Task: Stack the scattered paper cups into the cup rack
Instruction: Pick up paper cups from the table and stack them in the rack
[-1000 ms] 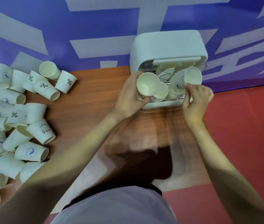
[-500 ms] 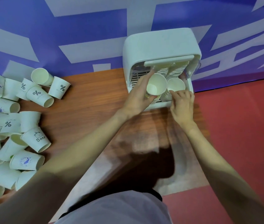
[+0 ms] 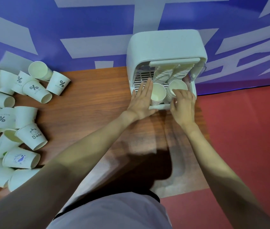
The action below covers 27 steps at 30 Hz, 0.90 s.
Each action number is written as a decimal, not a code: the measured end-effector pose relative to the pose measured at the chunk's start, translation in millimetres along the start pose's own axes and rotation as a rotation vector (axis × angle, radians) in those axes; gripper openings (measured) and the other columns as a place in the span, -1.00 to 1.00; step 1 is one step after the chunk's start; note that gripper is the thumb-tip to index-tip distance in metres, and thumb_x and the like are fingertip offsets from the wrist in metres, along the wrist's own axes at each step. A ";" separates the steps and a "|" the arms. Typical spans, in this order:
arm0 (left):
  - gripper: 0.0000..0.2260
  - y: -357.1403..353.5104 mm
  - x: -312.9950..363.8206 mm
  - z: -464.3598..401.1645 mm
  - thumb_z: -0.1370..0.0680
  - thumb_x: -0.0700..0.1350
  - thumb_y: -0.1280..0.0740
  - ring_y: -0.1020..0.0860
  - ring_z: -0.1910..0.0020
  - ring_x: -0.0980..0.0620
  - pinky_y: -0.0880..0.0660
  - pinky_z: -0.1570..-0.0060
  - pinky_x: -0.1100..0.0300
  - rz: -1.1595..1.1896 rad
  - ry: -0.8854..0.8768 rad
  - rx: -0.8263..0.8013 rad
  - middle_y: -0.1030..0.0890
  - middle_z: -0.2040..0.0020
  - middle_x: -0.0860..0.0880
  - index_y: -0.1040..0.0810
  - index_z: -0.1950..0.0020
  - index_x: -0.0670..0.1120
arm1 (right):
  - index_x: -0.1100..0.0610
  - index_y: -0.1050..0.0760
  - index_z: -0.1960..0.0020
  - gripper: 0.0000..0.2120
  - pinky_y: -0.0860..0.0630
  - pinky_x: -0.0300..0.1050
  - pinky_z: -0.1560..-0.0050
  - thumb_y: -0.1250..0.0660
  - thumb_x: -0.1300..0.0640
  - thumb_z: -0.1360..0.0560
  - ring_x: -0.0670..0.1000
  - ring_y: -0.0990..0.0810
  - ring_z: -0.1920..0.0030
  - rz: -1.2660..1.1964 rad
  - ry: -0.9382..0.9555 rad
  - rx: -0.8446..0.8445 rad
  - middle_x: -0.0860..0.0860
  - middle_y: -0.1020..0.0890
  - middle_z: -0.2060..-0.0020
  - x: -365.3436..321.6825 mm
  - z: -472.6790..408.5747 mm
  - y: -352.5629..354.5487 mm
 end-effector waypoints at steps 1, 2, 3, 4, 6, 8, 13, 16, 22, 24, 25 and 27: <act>-0.09 6.5 -1.6 2.3 -0.48 0.06 -0.38 0.18 -0.54 -0.06 0.10 -0.50 -0.09 0.031 -0.001 0.033 0.20 -0.56 -0.04 0.21 -0.54 -0.12 | 0.25 -0.50 -0.21 -0.68 -0.23 0.01 -0.24 -0.28 0.29 -0.45 0.24 -0.47 -0.15 -0.014 0.013 0.022 0.17 -0.58 -0.10 -5.9 0.3 4.8; -0.13 15.5 -3.9 7.1 -0.48 0.02 -0.39 0.13 -0.54 -0.06 0.06 -0.51 -0.04 0.063 -0.002 0.088 0.13 -0.57 -0.07 0.15 -0.54 -0.15 | 0.25 -0.47 -0.23 -0.66 -0.24 0.02 -0.26 -0.28 0.27 -0.45 0.24 -0.46 -0.17 -0.037 0.028 0.043 0.18 -0.55 -0.13 -13.4 0.8 9.2; -0.18 26.5 -8.2 15.5 -0.48 -0.04 -0.39 0.06 -0.54 -0.07 0.02 -0.52 0.00 0.100 0.000 0.158 0.04 -0.56 -0.11 0.07 -0.54 -0.17 | 0.25 -0.46 -0.24 -0.65 -0.23 0.01 -0.27 -0.28 0.27 -0.46 0.23 -0.45 -0.18 -0.069 0.046 0.062 0.18 -0.54 -0.15 -22.7 1.8 12.6; -0.24 37.5 -15.4 26.9 -0.48 -0.10 -0.39 -0.01 -0.53 -0.08 -0.02 -0.51 0.03 0.140 0.006 0.229 -0.05 -0.55 -0.14 -0.01 -0.53 -0.20 | 0.25 -0.44 -0.26 -0.64 -0.23 -0.01 -0.28 -0.28 0.27 -0.46 0.22 -0.44 -0.20 -0.103 0.067 0.076 0.18 -0.52 -0.17 -33.6 3.2 14.4; -0.35 56.1 -39.0 59.1 -0.48 -0.18 -0.36 -0.13 -0.50 -0.09 -0.07 -0.50 0.05 0.194 0.044 0.357 -0.19 -0.51 -0.17 -0.14 -0.49 -0.23 | 0.25 -0.43 -0.27 -0.64 -0.26 0.01 -0.26 -0.28 0.27 -0.47 0.18 -0.42 -0.21 -0.155 0.119 0.078 0.18 -0.49 -0.20 -61.0 8.0 11.5; -0.44 70.3 -72.8 99.6 -0.49 -0.22 -0.33 -0.23 -0.46 -0.10 -0.15 -0.47 0.04 0.197 0.122 0.461 -0.29 -0.45 -0.17 -0.23 -0.44 -0.23 | 0.25 -0.43 -0.25 -0.65 -0.30 0.03 -0.24 -0.28 0.27 -0.47 0.18 -0.43 -0.19 -0.178 0.187 0.017 0.19 -0.48 -0.18 -94.5 15.5 -3.7; -0.53 98.3 -164.7 200.2 -0.47 -0.27 -0.35 -0.38 -0.32 -0.22 -0.27 -0.37 -0.03 0.117 0.360 0.614 -0.42 -0.31 -0.26 -0.33 -0.35 -0.32 | 0.23 -0.36 -0.36 -0.58 -0.30 0.04 -0.32 -0.24 0.21 -0.51 0.16 -0.41 -0.25 -0.132 0.380 -0.306 0.16 -0.44 -0.25 -184.1 42.2 -75.7; -0.53 116.5 -216.6 248.5 -0.44 -0.28 -0.37 -0.41 -0.25 -0.26 -0.32 -0.28 -0.08 0.106 0.521 0.680 -0.44 -0.26 -0.30 -0.35 -0.32 -0.34 | 0.21 -0.22 -0.47 -0.48 -0.25 0.06 -0.38 -0.23 0.18 -0.54 0.14 -0.32 -0.36 -0.123 0.464 -0.498 0.16 -0.35 -0.36 -233.9 53.0 -114.9; -0.59 141.6 -297.5 310.4 -0.44 -0.29 -0.30 -0.42 -0.17 -0.30 -0.36 -0.14 -0.11 0.083 0.814 0.767 -0.45 -0.18 -0.34 -0.37 -0.27 -0.35 | 0.17 -0.06 -0.53 -0.40 -0.23 0.08 -0.43 -0.22 0.15 -0.56 0.13 -0.27 -0.41 -0.116 0.526 -0.631 0.13 -0.24 -0.44 -324.7 34.6 -159.5; -0.58 148.3 -314.4 314.9 -0.45 -0.28 -0.28 -0.41 -0.19 -0.31 -0.33 -0.19 -0.08 0.073 0.827 0.769 -0.45 -0.19 -0.36 -0.36 -0.29 -0.35 | 0.18 -0.05 -0.53 -0.39 -0.26 0.08 -0.41 -0.22 0.16 -0.56 0.14 -0.29 -0.40 -0.109 0.535 -0.614 0.14 -0.24 -0.43 -352.1 18.7 -167.7; -0.56 150.9 -322.2 313.7 -0.44 -0.28 -0.29 -0.40 -0.21 -0.31 -0.32 -0.21 -0.07 0.070 0.827 0.754 -0.45 -0.20 -0.35 -0.35 -0.30 -0.35 | 0.19 -0.05 -0.53 -0.39 -0.27 0.09 -0.40 -0.22 0.17 -0.55 0.14 -0.30 -0.39 -0.101 0.533 -0.600 0.15 -0.24 -0.42 -364.1 9.9 -171.3; -0.52 155.6 -336.7 307.4 -0.44 -0.24 -0.33 -0.39 -0.23 -0.28 -0.33 -0.22 -0.05 0.071 0.832 0.721 -0.44 -0.22 -0.34 -0.33 -0.32 -0.34 | 0.17 -0.02 -0.53 -0.37 -0.27 0.09 -0.41 -0.24 0.17 -0.55 0.15 -0.28 -0.39 -0.091 0.498 -0.580 0.15 -0.21 -0.43 -383.1 -9.3 -178.8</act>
Point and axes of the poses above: each hand's wrist, its own z-axis away from the middle knuckle, its own y-axis out of the back of the hand, x = y × z, the point moved 10 cm from there along -z, towards the middle knuckle
